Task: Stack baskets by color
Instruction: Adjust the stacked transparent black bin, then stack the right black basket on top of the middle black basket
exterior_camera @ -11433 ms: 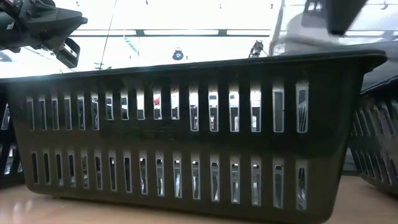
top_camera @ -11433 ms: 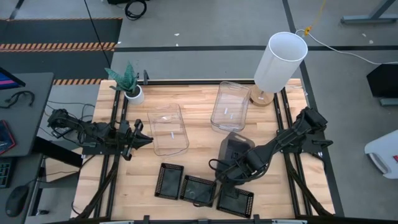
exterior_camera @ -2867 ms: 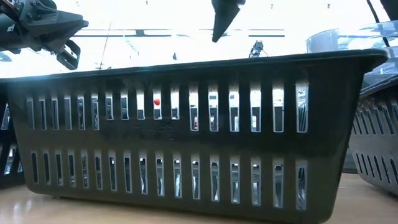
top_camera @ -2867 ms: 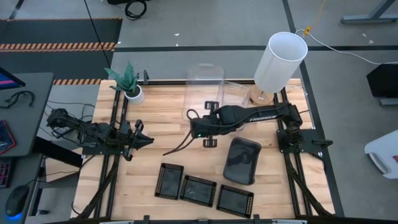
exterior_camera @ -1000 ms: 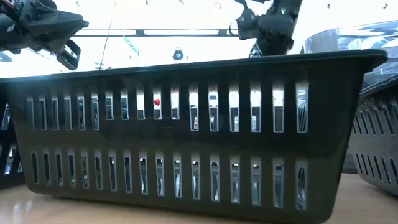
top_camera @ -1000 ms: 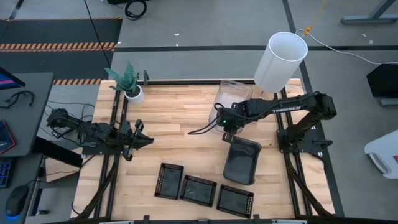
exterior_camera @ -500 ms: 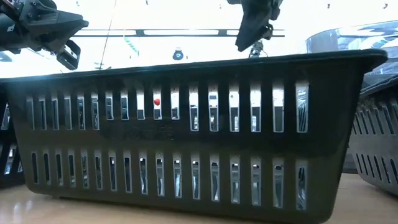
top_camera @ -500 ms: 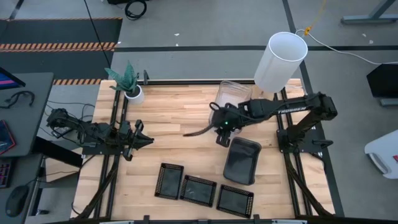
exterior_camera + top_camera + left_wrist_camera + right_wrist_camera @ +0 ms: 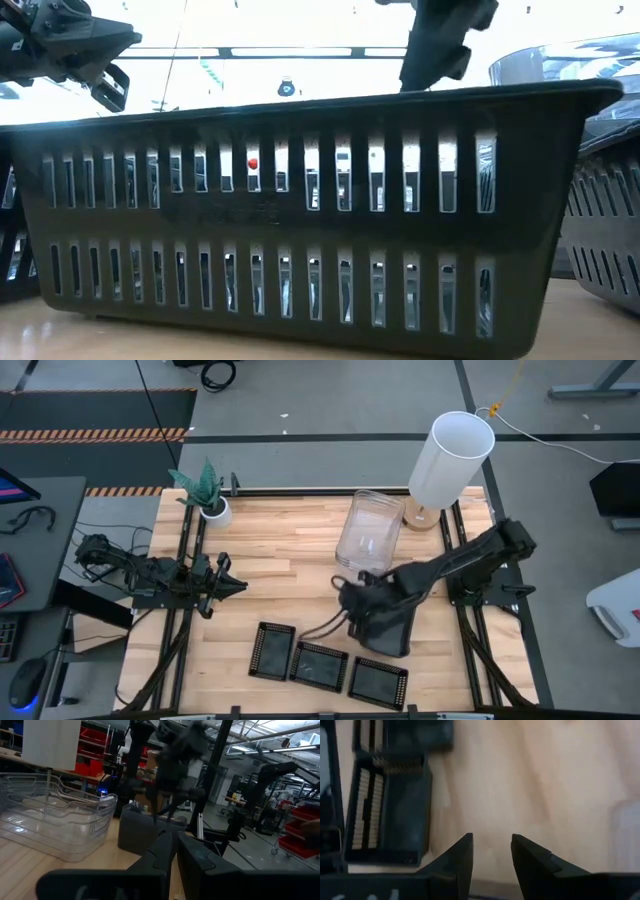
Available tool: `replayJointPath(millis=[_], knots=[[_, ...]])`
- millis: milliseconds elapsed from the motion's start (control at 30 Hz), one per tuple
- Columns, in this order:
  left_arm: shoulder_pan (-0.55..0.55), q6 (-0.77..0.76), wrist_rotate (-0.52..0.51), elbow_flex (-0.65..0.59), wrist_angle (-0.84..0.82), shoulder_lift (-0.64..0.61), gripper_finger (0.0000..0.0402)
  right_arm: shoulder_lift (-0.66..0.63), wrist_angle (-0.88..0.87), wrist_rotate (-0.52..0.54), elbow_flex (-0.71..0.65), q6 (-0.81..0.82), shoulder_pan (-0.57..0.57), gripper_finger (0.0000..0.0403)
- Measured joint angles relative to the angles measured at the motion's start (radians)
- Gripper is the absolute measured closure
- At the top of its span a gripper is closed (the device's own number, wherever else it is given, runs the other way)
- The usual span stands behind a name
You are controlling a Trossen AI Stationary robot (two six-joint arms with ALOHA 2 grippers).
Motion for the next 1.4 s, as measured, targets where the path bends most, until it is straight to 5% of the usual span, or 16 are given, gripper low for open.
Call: replayJointPath(millis=[400, 600, 1167, 1400], knots=[[0.000, 0.000, 0.000, 0.000, 0.002, 0.000, 0.0368, 0.361, -0.575, -0.104, 0.387, -0.005, 0.002, 0.0266], [0.000, 0.000, 0.000, 0.000, 0.002, 0.000, 0.0373, 0.429, -0.769, -0.204, 0.403, -0.002, 0.002, 0.0266], [0.000, 0.000, 0.000, 0.000, 0.002, 0.000, 0.0371, 0.355, -0.779, -0.248, 0.253, -0.001, 0.021, 0.0304], [0.000, 0.000, 0.000, 0.000, 0.001, 0.000, 0.0366, 0.300, -0.601, -0.293, 0.310, 0.047, 0.041, 0.0308]])
